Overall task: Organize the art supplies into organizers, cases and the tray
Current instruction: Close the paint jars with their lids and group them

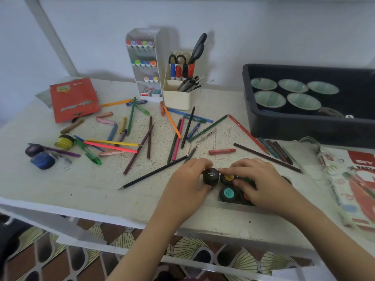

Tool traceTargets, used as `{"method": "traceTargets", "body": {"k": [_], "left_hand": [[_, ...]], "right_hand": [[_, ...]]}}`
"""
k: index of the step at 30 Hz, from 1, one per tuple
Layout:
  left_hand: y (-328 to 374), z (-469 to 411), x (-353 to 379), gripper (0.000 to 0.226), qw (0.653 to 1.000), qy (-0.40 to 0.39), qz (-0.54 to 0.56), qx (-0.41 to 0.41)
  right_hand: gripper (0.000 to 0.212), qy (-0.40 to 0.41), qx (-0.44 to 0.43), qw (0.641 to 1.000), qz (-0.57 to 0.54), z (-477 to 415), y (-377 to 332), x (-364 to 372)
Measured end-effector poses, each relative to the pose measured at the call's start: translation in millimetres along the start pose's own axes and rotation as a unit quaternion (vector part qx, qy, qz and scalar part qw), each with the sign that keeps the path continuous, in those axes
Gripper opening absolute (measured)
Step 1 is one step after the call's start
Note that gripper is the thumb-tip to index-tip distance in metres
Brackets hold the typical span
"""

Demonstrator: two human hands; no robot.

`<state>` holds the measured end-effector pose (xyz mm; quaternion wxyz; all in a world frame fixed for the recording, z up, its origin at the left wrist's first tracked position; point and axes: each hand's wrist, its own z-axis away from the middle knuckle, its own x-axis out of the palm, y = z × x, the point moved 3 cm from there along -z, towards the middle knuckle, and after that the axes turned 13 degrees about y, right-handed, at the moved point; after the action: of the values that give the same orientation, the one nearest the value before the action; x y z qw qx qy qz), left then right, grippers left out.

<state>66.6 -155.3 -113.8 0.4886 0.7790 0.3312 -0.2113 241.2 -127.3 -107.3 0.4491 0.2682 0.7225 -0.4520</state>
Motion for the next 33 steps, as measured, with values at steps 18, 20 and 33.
{"method": "traceTargets", "body": {"k": [18, 20, 33], "left_hand": [[7, -10, 0, 0.023, 0.996, -0.051, -0.054, 0.039], [8, -8, 1, 0.024, 0.994, -0.029, -0.081, 0.071], [11, -2, 1, 0.029, 0.997, 0.001, -0.075, -0.014]], "right_hand": [[0.038, -0.007, 0.012, 0.999, -0.036, 1, 4, 1], [0.038, -0.004, 0.011, 0.999, -0.042, 1, 5, 1], [0.036, 0.027, 0.01, 0.997, -0.078, 4, 9, 3]]}}
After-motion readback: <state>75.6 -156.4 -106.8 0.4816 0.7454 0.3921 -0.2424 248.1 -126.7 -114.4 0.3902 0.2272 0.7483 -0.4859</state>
